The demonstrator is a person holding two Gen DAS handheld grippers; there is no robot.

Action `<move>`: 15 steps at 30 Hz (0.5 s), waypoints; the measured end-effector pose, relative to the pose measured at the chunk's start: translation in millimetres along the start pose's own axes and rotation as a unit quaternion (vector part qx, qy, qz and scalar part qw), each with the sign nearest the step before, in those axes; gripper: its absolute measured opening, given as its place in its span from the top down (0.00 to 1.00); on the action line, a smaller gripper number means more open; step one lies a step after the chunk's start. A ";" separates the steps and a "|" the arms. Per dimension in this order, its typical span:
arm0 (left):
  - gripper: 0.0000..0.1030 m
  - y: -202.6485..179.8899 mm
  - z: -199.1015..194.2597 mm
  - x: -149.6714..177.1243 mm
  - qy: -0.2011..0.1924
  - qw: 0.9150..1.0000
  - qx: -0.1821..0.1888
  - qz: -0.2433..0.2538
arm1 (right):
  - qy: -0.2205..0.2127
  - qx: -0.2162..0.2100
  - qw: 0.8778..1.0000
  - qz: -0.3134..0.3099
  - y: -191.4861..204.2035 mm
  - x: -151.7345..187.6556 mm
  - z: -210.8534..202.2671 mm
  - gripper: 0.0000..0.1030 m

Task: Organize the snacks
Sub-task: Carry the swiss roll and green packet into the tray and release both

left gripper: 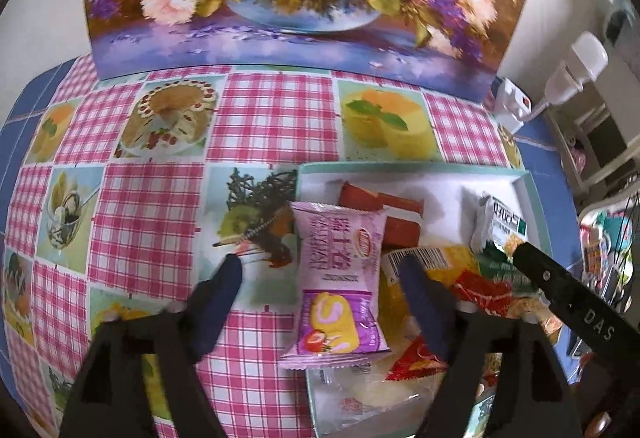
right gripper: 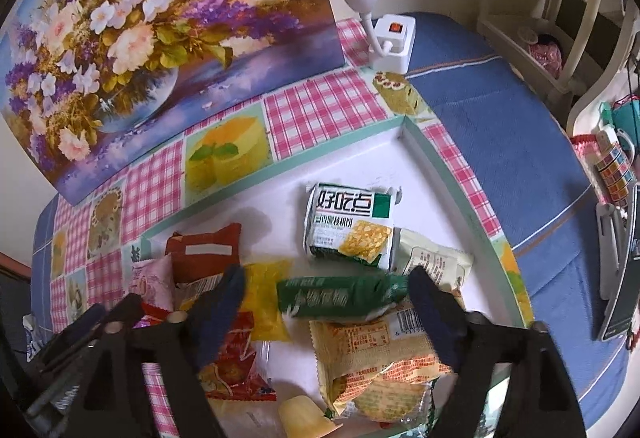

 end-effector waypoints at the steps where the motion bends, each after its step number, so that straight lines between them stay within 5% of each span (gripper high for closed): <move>1: 0.19 2.2 -0.3 -0.6 0.000 1.000 -0.001 -0.004 | -0.001 0.000 1.000 0.000 0.1 -0.4 -0.3 0.11; 5: 0.14 13.8 0.1 -1.9 -0.004 0.999 -0.028 -0.016 | -0.007 -0.002 1.000 0.003 0.5 -1.1 0.0 0.00; 15: 0.12 32.8 -1.4 -3.7 -0.016 0.997 -0.070 -0.033 | -0.021 -0.008 1.000 0.006 2.9 -2.1 -2.9 0.00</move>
Point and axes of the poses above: each gripper's, at about its wrist camera, not at the fingertips, and z roughly the way its jaws point, y to its left, x to its underside, the point moved 5 cm from there along z, roughly the way its jaws point, and after that the axes turned 4 degrees about x, right-handed, at the moved point
